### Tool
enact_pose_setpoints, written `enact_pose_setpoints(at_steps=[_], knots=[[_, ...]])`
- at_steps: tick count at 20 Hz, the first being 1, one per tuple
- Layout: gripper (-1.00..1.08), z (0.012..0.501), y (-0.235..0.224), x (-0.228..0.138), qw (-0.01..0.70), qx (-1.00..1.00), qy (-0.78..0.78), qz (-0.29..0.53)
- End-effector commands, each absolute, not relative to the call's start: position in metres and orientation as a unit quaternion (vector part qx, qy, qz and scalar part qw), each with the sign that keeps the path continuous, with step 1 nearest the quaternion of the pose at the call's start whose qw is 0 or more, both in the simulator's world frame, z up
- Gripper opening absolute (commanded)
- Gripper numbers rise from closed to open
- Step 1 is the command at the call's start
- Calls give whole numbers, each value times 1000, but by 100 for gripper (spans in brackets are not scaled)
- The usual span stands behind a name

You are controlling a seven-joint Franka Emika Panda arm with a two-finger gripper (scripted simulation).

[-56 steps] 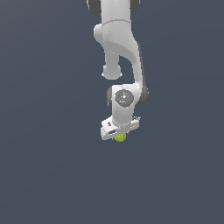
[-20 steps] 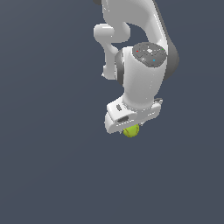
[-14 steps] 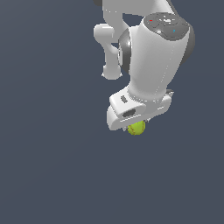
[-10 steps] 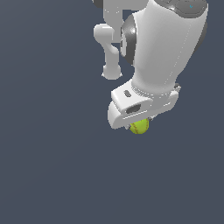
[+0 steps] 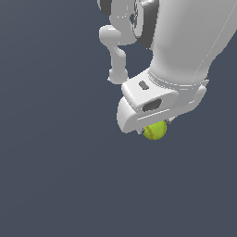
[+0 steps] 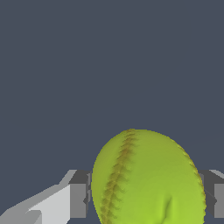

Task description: Pick up the object and move it to a goal position.

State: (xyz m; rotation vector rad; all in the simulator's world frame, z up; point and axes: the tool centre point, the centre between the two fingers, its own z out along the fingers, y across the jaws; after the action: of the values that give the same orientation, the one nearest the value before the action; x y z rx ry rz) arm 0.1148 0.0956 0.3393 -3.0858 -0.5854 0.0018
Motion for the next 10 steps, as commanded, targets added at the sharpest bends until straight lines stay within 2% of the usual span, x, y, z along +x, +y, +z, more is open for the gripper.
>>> enact_pose_setpoints(at_steps=[1, 10], knots=[[-100, 347, 97, 118, 0, -982, -186, 0], [-100, 357, 98, 123, 0, -983, -186, 0]])
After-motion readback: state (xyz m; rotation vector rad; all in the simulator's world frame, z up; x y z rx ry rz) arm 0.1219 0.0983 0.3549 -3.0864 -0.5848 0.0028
